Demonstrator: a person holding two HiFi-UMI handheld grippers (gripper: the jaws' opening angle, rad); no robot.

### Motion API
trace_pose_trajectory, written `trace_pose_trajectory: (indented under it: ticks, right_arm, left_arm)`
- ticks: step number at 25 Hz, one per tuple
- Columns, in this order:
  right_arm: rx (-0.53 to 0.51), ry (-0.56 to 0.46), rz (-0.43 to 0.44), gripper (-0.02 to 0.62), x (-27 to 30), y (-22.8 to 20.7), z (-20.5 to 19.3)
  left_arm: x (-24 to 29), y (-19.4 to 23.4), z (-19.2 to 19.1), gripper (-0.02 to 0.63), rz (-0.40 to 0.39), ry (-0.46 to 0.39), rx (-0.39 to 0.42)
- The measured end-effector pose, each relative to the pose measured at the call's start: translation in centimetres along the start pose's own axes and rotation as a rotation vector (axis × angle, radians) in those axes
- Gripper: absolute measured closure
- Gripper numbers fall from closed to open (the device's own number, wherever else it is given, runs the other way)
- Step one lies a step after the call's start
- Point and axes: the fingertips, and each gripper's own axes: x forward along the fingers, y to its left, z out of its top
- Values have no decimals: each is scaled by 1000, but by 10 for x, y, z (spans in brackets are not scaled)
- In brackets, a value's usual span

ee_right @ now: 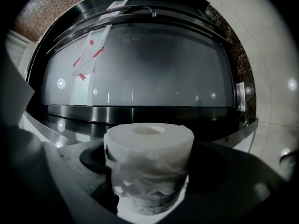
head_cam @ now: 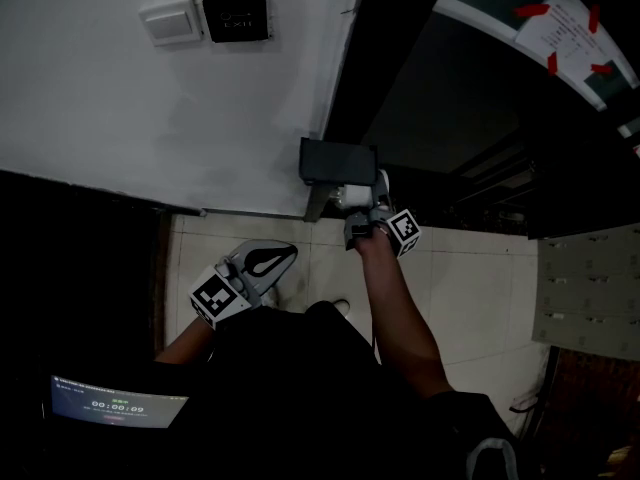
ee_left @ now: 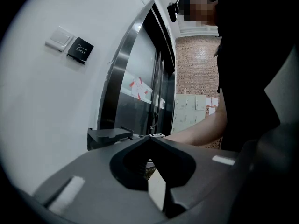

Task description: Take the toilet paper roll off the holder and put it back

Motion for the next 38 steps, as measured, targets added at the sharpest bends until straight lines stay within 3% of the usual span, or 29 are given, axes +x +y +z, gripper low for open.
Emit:
trace_pose_trajectory:
  ticks: [6,22,31,38]
  right_arm:
    - [-2,11,-8,137,2,2,-21]
    - [9,-17,9,137,12,4,-82]
    - [-22,20,73,133,8,8,-86]
    - [-40,44,51,133,-11,-2,-86]
  left_arm:
    - [-6,3,-6,601,-2,-3,35]
    - [-19,15,-4,601,5,2,8]
    - [-17,16,-7,601,-9,3,13]
    - [-10,14,-6,601,-19,2,-1]
